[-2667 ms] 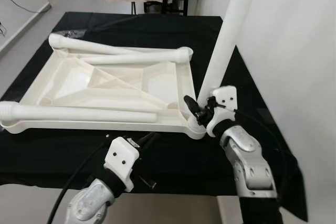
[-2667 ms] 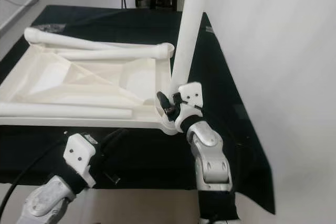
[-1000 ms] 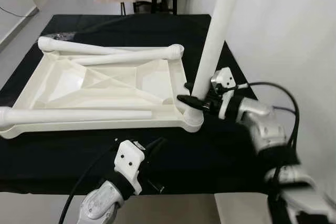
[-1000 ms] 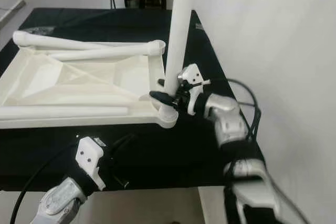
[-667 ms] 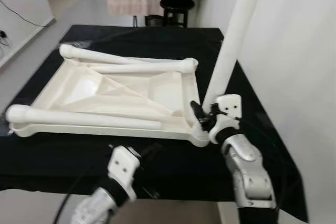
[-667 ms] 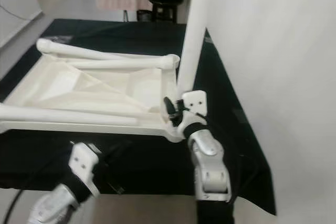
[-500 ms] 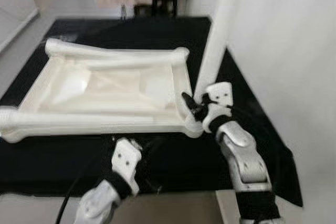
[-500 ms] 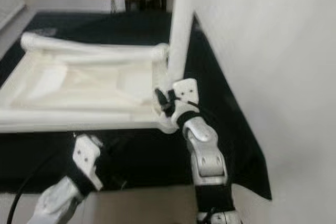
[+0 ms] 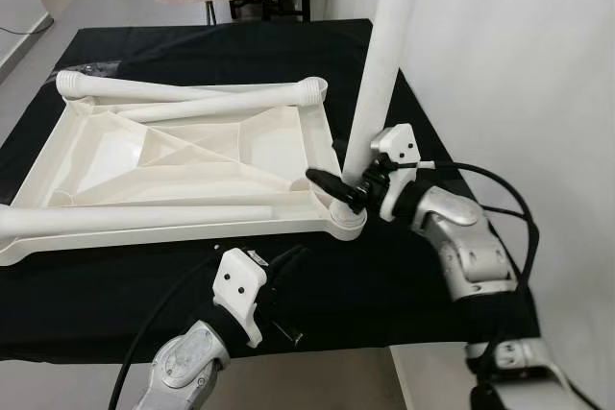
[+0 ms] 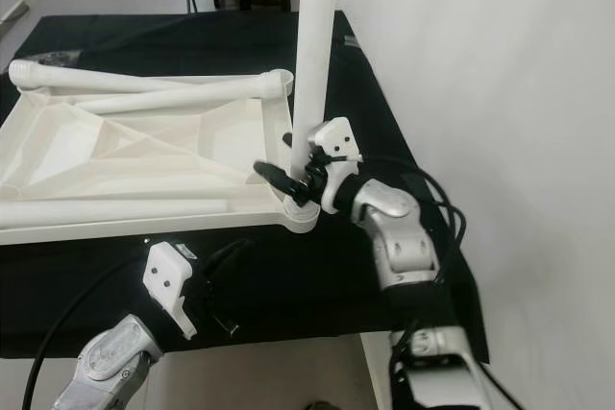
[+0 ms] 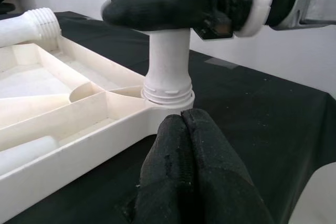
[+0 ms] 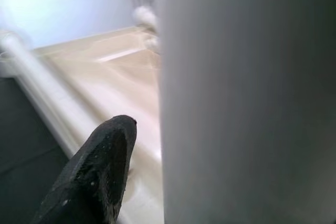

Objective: Building children table

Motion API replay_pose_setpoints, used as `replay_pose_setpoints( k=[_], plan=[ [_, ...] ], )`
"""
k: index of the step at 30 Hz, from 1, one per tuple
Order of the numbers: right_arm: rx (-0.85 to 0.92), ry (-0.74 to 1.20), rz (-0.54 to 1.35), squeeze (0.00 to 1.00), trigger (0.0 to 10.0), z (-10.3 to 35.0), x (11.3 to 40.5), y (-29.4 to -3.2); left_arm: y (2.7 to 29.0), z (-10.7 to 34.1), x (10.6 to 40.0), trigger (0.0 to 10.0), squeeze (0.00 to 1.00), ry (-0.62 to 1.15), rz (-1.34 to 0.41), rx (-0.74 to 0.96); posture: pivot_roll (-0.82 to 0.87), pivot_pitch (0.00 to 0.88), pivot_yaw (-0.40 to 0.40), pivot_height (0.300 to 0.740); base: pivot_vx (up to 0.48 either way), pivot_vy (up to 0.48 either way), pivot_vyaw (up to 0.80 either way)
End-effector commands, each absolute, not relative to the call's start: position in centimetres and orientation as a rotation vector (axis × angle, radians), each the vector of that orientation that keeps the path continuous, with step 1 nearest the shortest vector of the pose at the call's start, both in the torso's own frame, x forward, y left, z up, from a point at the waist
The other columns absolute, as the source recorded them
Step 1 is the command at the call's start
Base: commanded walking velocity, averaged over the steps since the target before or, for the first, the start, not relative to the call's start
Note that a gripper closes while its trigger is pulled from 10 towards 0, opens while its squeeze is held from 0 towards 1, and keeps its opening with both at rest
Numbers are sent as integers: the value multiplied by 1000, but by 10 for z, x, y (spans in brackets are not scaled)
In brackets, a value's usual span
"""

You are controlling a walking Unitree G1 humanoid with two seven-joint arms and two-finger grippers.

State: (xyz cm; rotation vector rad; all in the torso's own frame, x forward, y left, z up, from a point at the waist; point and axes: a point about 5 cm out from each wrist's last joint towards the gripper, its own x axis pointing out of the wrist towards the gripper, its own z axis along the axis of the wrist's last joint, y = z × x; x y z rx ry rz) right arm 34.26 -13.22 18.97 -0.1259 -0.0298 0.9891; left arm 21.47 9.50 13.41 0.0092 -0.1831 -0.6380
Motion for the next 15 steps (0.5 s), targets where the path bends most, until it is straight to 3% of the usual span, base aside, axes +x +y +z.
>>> replay_pose_setpoints(
  k=[1, 3, 4, 15],
  plan=[
    [-99, 3, 1108, 0, 6863, 183, 344, -125, 94, 132, 214, 10000, 0, -166, -639, 2, 21, 110, -44, 740, 0, 0, 0],
    [-90, 12, 1118, 0, 6863, 183, 346, -126, 94, 132, 214, 10000, 0, -167, -639, 2, 21, 110, -44, 740, 0, 0, 0],
    [-69, 20, 1113, 0, 0, 183, 349, -128, 94, 133, 214, 10000, 0, -168, -639, 2, 29, 112, -45, 740, 0, 0, 0],
    [-41, 45, 1059, 0, 0, 174, 344, -140, 93, 138, 212, 10000, 0, -173, -642, 1, 22, 129, -43, 740, 0, 0, 0]
  ],
)
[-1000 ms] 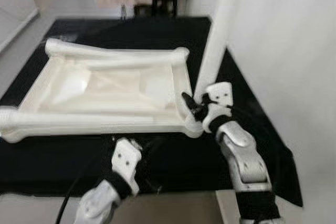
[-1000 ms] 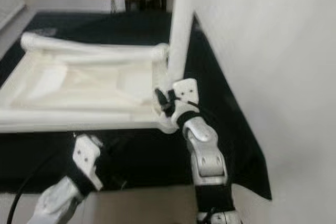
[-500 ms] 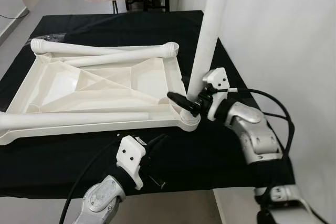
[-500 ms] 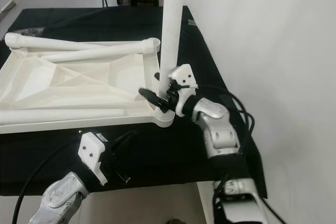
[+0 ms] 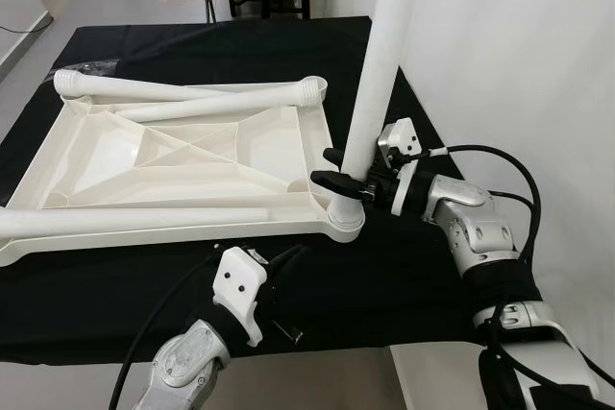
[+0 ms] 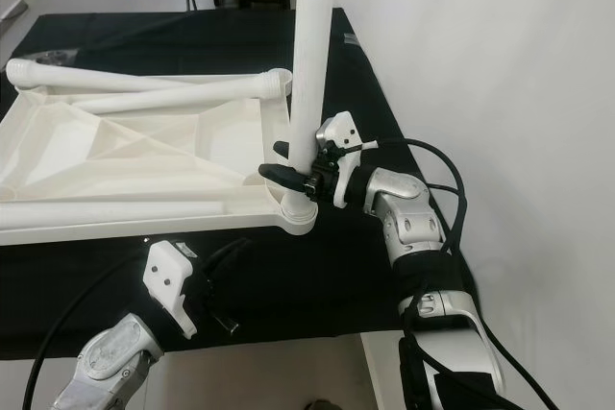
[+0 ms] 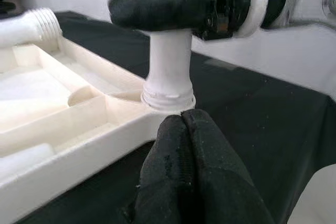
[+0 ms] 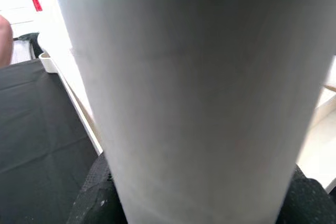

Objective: Building children table

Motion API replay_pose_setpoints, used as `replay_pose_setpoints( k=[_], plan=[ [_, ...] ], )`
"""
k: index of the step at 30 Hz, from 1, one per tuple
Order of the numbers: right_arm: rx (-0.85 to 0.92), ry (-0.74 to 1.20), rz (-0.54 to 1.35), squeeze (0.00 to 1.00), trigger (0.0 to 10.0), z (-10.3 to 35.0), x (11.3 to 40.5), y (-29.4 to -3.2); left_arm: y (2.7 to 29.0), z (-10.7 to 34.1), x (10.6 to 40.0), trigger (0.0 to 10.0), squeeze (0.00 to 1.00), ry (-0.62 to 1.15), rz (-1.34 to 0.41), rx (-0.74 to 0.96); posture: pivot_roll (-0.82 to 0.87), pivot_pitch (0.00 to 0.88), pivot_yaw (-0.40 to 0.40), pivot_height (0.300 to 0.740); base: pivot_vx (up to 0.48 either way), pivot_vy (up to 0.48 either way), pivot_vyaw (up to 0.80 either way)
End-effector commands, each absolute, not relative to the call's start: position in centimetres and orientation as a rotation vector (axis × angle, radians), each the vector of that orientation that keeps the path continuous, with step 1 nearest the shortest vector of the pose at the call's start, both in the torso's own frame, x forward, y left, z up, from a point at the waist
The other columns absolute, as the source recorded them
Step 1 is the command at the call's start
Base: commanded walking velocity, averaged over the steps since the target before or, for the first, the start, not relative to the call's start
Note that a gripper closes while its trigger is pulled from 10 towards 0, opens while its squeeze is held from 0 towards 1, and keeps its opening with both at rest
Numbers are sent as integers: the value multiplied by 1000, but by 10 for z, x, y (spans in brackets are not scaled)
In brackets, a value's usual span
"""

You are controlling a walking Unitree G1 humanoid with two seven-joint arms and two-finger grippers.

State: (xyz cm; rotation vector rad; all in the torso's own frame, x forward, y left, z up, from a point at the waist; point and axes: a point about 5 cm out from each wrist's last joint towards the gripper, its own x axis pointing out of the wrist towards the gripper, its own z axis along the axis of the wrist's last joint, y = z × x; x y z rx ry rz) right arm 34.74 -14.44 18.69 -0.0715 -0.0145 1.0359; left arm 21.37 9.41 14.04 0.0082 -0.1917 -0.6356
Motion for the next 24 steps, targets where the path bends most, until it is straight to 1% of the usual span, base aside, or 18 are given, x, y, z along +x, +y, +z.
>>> replay_pose_setpoints(
  k=[1, 3, 4, 5, 6, 7, 8, 9, 10, 12, 15, 18, 19, 20, 21, 22, 23, 24],
  plan=[
    [-56, 49, 1036, 0, 0, 171, 342, -142, 94, 138, 211, 10000, 0, -173, -642, 1, 20, 130, -43, 740, 0, 0, 0],
    [-62, 65, 945, 0, 0, 164, 339, -145, 95, 138, 211, 10000, 0, -171, -643, 1, 13, 136, -49, 740, 0, 0, 0],
    [-62, 65, 945, 0, 0, 164, 339, -145, 95, 138, 211, 10000, 0, -171, -643, 1, 13, 136, -49, 740, 0, 0, 0],
    [-43, 88, 850, 0, 0, 157, 338, -143, 95, 138, 211, 10000, 0, -171, -643, 2, 16, 140, -53, 740, 0, 0, 0],
    [-67, 121, 638, 0, 0, 147, 338, -141, 96, 138, 211, 10000, 0, -170, -643, 3, 19, 143, -50, 740, 0, 0, 0],
    [-90, 139, 488, 0, 0, 142, 338, -141, 97, 138, 211, 10000, 0, -170, -642, 4, 19, 143, -50, 740, 0, 0, 0],
    [-40, 161, 397, 0, 0, 135, 326, -128, 97, 138, 211, 10000, 0, -168, -641, 6, 19, 150, -41, 740, 0, 0, 0],
    [-40, 161, 397, 0, 0, 135, 326, -128, 97, 138, 211, 10000, 0, -168, -641, 6, 19, 150, -41, 740, 0, 0, 0],
    [2, 173, 355, 0, 0, 133, 316, -119, 98, 137, 211, 10000, 0, -167, -641, 7, 19, 150, -41, 740, 0, 0, 0],
    [-46, 122, 354, 0, 0, 140, 306, -104, 99, 136, 211, 10000, 0, -162, -640, 8, 14, 144, -37, 740, 0, 0, 0],
    [-97, 95, 374, 0, 0, 143, 309, -100, 98, 134, 211, 10000, 0, -156, -642, 8, 10, 136, -37, 740, 0, 0, 0],
    [-72, 122, 395, 0, 0, 140, 313, -101, 97, 132, 212, 10000, 0, -151, -647, 2, 13, 129, -43, 740, 0, 0, 0],
    [-69, 126, 411, 0, 784, 140, 314, -102, 97, 132, 212, 10000, 0, -150, -647, 2, 15, 126, -49, 740, 0, 0, 0],
    [-81, 125, 410, 0, 784, 141, 315, -102, 97, 131, 212, 10000, 0, -150, -646, 2, 14, 125, -50, 740, 0, 0, 0],
    [-84, 116, 417, 0, 10000, 144, 318, -103, 96, 131, 212, 10000, 0, -150, -644, 1, 15, 122, -51, 740, 0, 0, 0],
    [-84, 110, 420, 0, 10000, 146, 319, -103, 96, 131, 212, 10000, 0, -150, -644, 1, 15, 122, -51, 740, 0, 0, 0],
    [-65, 97, 467, 671, 10000, 150, 322, -103, 96, 130, 212, 10000, 0, -150, -642, 0, 18, 119, -52, 740, 0, 0, 0],
    [-50, 90, 488, 671, 10000, 154, 323, -102, 95, 130, 212, 10000, 0, -150, -642, 0, 18, 119, -52, 740, 0, 0, 0]
  ],
)
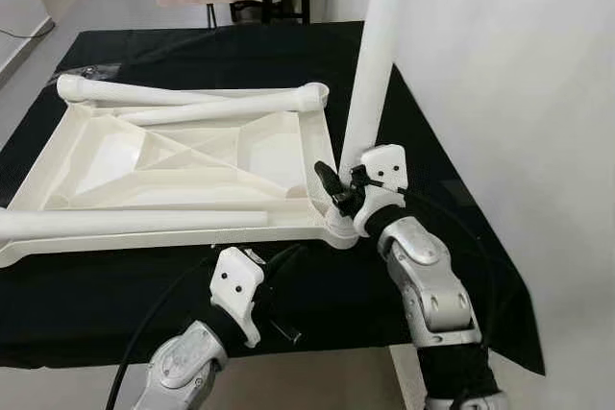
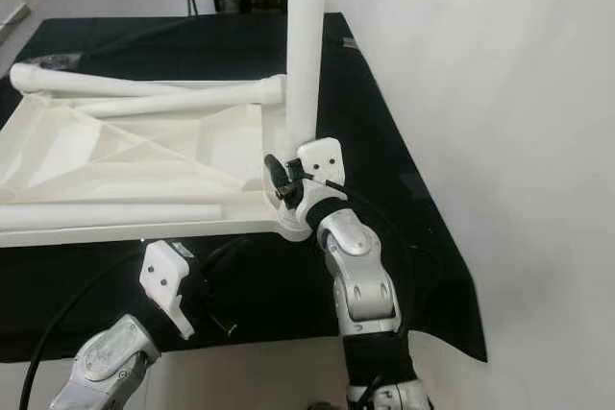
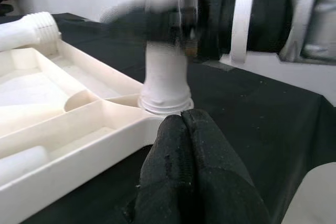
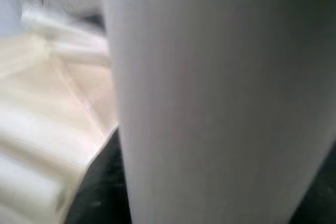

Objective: Building children table

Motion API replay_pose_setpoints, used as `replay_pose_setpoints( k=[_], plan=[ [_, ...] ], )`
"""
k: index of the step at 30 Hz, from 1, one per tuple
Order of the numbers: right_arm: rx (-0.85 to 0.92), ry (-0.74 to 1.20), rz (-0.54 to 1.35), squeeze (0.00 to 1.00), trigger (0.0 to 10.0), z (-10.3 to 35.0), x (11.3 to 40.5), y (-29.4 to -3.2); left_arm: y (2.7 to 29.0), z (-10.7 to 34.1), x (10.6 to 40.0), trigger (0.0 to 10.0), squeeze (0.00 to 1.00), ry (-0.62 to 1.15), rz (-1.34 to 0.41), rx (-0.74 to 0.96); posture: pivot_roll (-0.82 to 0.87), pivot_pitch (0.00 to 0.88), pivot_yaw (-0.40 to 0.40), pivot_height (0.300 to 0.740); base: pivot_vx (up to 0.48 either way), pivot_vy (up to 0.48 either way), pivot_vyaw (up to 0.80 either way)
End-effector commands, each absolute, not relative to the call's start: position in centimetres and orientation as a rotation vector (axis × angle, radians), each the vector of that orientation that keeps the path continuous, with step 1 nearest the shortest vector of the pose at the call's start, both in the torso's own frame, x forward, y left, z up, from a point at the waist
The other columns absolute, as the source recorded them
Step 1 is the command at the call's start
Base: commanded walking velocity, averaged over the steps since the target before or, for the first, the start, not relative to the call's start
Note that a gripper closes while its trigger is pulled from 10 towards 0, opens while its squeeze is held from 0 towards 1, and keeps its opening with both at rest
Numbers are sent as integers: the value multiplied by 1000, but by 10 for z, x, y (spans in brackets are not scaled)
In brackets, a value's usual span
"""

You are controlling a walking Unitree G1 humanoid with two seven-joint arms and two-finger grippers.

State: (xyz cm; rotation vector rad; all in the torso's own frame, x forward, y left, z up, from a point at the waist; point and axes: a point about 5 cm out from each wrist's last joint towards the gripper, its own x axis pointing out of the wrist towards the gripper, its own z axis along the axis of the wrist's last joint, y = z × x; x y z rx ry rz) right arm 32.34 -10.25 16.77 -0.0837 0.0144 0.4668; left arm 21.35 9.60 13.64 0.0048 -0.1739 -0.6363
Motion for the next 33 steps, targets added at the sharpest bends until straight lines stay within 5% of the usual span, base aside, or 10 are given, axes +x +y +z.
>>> replay_pose_setpoints(
  k=[1, 5, 6, 7, 8, 16, 17, 18, 19, 33],
  plan=[
    [-22, 72, 575, 1000, 10000, 160, 326, -100, 95, 130, 212, 10000, 0, -149, -642, 1, 16, 114, -51, 740, 0, 0, 0],
    [-60, 31, 816, 1000, 10000, 169, 329, -100, 94, 129, 212, 10000, 0, -147, -644, -1, 22, 109, -48, 740, 0, 0, 0],
    [-107, 9, 881, 643, 10000, 171, 328, -101, 94, 129, 212, 10000, 0, -146, -645, -2, 26, 107, -49, 740, 0, 0, 0],
    [-137, -6, 920, 643, 10000, 173, 328, -101, 94, 129, 212, 10000, 0, -146, -646, -2, 26, 107, -49, 740, 0, 0, 0],
    [-116, 1, 963, 0, 10000, 174, 330, -102, 93, 129, 212, 10000, 0, -145, -647, -3, 32, 104, -51, 740, 0, 0, 0],
    [-67, 48, 1147, 0, 10000, 178, 346, -114, 92, 132, 211, 10000, 0, -149, -646, -4, 49, 111, -55, 740, 0, 0, 0],
    [-31, 53, 1147, 0, 5373, 178, 350, -116, 92, 132, 211, 10000, 0, -150, -646, -4, 51, 114, -55, 740, 0, 0, 0],
    [-31, 53, 1147, 0, 5373, 178, 350, -116, 92, 132, 211, 10000, 0, -150, -646, -4, 51, 114, -55, 740, 0, 0, 0],
    [15, 49, 1142, 0, 0, 180, 355, -119, 92, 133, 210, 10000, 0, -152, -646, -4, 52, 117, -53, 740, 0, 0, 0],
    [22, 25, 1048, 0, 0, 165, 341, -139, 93, 134, 210, 10000, 0, -151, -650, -9, 35, 136, -46, 740, 0, 0, 0]
  ],
)
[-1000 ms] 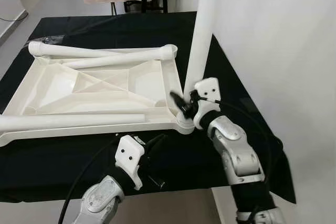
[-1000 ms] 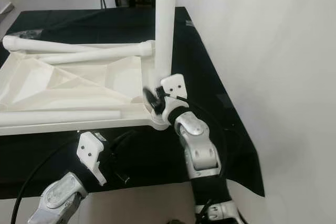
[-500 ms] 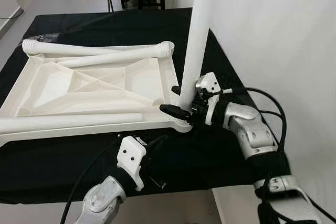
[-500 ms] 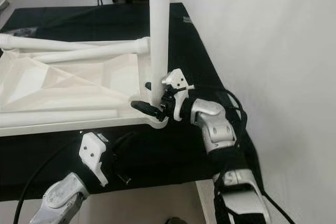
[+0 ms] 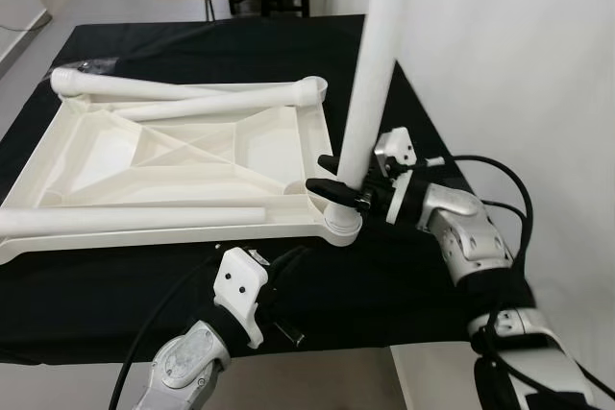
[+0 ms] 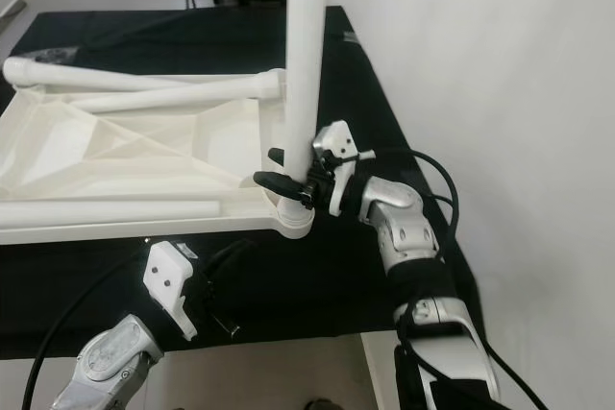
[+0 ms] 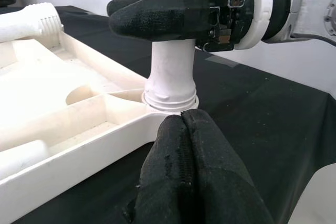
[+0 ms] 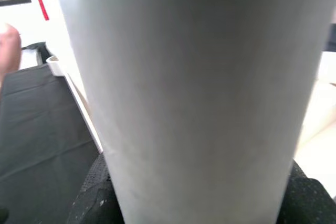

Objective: Building children table

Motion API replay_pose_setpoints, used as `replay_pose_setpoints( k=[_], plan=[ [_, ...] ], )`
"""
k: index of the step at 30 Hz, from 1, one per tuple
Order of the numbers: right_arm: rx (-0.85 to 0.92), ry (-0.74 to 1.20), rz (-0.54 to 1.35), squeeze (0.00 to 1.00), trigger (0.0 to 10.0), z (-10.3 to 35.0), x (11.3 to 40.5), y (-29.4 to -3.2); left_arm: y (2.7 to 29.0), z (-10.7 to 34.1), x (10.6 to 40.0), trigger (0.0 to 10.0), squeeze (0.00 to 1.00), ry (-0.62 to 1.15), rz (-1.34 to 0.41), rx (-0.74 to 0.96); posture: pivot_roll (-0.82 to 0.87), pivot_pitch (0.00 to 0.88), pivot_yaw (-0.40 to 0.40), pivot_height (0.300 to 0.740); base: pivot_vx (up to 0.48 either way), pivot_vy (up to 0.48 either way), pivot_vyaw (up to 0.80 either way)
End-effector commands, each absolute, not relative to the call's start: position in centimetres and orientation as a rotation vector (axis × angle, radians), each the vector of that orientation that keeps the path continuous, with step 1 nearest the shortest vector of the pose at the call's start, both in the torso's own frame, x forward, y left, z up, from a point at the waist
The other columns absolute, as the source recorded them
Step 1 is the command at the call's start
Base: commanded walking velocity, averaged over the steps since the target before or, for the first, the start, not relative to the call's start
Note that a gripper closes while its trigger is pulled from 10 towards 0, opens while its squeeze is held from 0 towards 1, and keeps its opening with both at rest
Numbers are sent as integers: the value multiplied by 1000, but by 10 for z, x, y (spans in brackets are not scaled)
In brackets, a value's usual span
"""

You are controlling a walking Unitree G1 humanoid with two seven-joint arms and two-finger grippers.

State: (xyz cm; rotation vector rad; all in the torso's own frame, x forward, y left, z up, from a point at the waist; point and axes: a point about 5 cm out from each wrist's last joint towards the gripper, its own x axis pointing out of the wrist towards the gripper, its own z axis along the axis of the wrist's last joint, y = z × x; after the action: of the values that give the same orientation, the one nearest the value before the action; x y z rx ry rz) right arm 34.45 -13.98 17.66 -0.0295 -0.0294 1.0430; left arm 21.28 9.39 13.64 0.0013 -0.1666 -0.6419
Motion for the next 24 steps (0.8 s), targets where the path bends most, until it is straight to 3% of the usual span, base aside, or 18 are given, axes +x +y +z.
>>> replay_pose_setpoints(
  k=[1, 3, 4, 6, 8, 10, 15, 16, 18, 19, 20, 24],
  plan=[
    [15, 27, 1012, 0, 0, 161, 339, -141, 94, 134, 210, 10000, 0, -150, -650, -9, 35, 136, -46, 740, 0, 0, 0],
    [-94, 67, 770, 0, 0, 146, 334, -139, 95, 134, 210, 10000, 0, -148, -650, -8, 47, 136, -53, 740, 0, 0, 0],
    [-94, 67, 770, 0, 0, 146, 334, -139, 95, 134, 210, 10000, 0, -148, -650, -8, 47, 136, -53, 740, 0, 0, 0],
    [-42, 105, 299, 0, 0, 138, 332, -139, 96, 134, 210, 10000, 0, -147, -649, -5, 41, 142, -43, 740, 0, 0, 0],
    [-52, 63, 290, 0, 0, 144, 314, -113, 98, 134, 210, 10000, 0, -144, -649, -2, 41, 140, -35, 740, 0, 0, 0],
    [-57, 46, 354, 0, 0, 146, 311, -102, 98, 134, 210, 10000, 0, -143, -649, -1, 34, 137, -28, 740, 0, 0, 0],
    [-41, 84, 418, 0, 0, 143, 314, -98, 98, 132, 212, 10000, 0, -139, -651, -1, 39, 136, -38, 740, 0, 0, 0],
    [-54, 86, 427, 0, 8980, 144, 315, -97, 98, 132, 213, 10000, 0, -139, -649, -1, 38, 138, -38, 740, 0, 0, 0],
    [-64, 90, 417, 0, 8980, 145, 315, -96, 98, 132, 213, 10000, 0, -140, -648, 0, 38, 138, -38, 740, 0, 0, 0],
    [-58, 84, 457, 153, 10000, 148, 317, -95, 98, 132, 213, 10000, 0, -140, -647, -1, 40, 138, -41, 740, 0, 0, 0],
    [-51, 71, 514, 1000, 10000, 154, 318, -93, 98, 132, 213, 10000, 0, -140, -646, -1, 40, 138, -40, 740, 0, 0, 0],
    [-30, 33, 630, 1000, 10000, 166, 322, -91, 97, 131, 214, 10000, 0, -140, -646, -3, 33, 134, -38, 740, 0, 0, 0]
  ],
)
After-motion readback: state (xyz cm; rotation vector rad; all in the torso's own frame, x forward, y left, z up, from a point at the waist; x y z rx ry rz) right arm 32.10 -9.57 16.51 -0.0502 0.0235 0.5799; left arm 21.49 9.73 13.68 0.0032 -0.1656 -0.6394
